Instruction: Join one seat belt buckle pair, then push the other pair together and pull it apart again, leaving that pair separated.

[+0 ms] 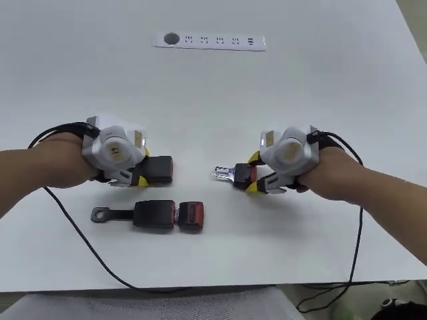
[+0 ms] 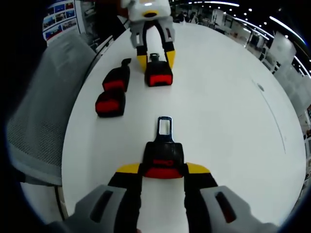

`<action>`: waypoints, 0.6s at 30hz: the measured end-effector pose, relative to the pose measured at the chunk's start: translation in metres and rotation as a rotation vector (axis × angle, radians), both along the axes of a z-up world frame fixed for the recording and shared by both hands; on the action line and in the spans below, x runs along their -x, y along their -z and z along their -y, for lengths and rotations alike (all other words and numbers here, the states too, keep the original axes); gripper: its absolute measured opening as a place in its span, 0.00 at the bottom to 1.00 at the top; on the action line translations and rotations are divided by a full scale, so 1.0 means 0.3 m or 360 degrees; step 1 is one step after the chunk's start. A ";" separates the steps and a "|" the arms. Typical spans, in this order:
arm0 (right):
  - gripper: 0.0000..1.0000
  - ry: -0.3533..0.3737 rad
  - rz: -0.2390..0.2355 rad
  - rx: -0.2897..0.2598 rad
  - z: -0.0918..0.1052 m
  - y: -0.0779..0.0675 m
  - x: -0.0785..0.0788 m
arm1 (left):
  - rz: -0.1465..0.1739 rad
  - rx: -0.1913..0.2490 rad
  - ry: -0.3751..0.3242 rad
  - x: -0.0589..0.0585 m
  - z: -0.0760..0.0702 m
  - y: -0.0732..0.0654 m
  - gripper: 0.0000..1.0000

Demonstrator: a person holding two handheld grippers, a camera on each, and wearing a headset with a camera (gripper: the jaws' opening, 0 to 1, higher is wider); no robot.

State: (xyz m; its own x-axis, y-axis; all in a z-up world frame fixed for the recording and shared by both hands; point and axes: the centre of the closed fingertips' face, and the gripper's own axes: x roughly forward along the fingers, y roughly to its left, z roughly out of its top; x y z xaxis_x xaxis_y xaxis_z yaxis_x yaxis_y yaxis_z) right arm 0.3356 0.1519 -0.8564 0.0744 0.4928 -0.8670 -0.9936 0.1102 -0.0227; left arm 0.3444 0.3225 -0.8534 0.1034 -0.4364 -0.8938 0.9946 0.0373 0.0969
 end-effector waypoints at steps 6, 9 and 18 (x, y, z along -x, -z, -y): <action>0.33 -0.0034 0.0050 -0.0022 -0.108 -0.001 0.001 | -0.0005 0.0004 -0.0005 0.000 -0.001 0.000 0.32; 0.33 -0.0038 0.0027 -0.0039 -0.157 0.006 0.005 | -0.0001 -0.0010 0.0002 0.000 -0.002 0.001 0.32; 0.33 -0.0005 0.0015 -0.0018 -0.239 0.011 -0.016 | -0.0006 -0.0032 0.0046 0.000 0.000 0.006 0.32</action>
State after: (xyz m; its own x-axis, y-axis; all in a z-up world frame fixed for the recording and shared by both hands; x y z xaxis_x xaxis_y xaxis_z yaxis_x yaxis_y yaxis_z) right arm 0.3403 0.2237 -0.8598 0.0812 0.5029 -0.8605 -0.9937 0.1074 -0.0311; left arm 0.3445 0.3226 -0.8552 0.0879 -0.4213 -0.9026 0.9956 0.0066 0.0938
